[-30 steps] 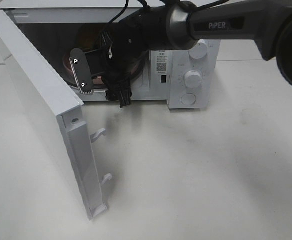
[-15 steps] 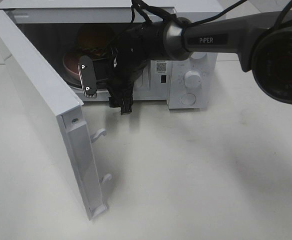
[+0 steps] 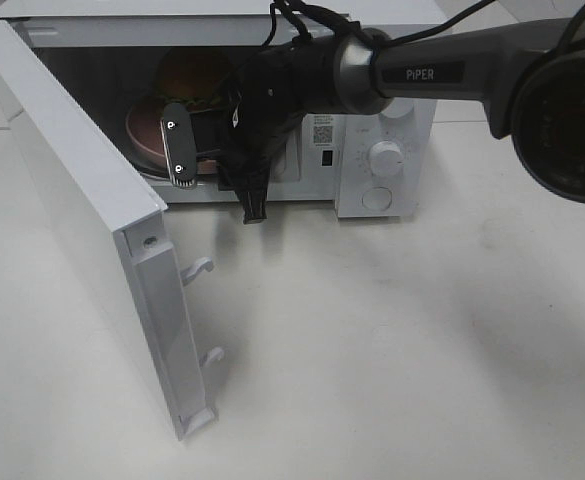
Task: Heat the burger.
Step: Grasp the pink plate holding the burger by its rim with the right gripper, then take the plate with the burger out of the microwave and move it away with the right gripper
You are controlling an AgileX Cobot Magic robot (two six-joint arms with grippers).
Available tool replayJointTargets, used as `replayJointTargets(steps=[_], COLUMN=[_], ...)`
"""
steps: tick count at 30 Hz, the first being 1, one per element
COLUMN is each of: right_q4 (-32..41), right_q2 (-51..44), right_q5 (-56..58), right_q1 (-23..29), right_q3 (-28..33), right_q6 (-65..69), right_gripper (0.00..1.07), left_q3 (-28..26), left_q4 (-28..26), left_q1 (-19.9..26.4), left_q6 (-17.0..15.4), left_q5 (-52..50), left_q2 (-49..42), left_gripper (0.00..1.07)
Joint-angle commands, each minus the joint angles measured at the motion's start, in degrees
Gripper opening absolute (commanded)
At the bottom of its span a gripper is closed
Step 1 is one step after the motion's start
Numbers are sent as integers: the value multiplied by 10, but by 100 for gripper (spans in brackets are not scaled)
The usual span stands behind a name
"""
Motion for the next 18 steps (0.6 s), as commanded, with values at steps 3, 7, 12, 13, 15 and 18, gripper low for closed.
replayJointTargets(steps=[3,7,12,13,15,18], right_q4=[-2,-1,0,-1,-1,-2], right_q2=[6,3,-9,-13,-19,-31], right_q5=[-11,-6,8,12,15,13], right_q1=[-2,-1,6,6,6,12], right_q3=[-3,-3,-2,-2,3,23], right_q6=[-3,-3,-4,-4,-5,-17], right_gripper=[0,0,0,0,0,0], left_q3=[1,1,1,1,1,1], left_q4=[-1,-1,-1,-1,-1,-1], left_q1=[0,0,0,0,0,0], left_q6=[0,0,0,0,0,0], left_q5=[-9,-9,-9,-9,-9,-9], left_q2=[-2,-2,-2,-2,-2,-2], left_gripper=[100,100,100,100,100,100])
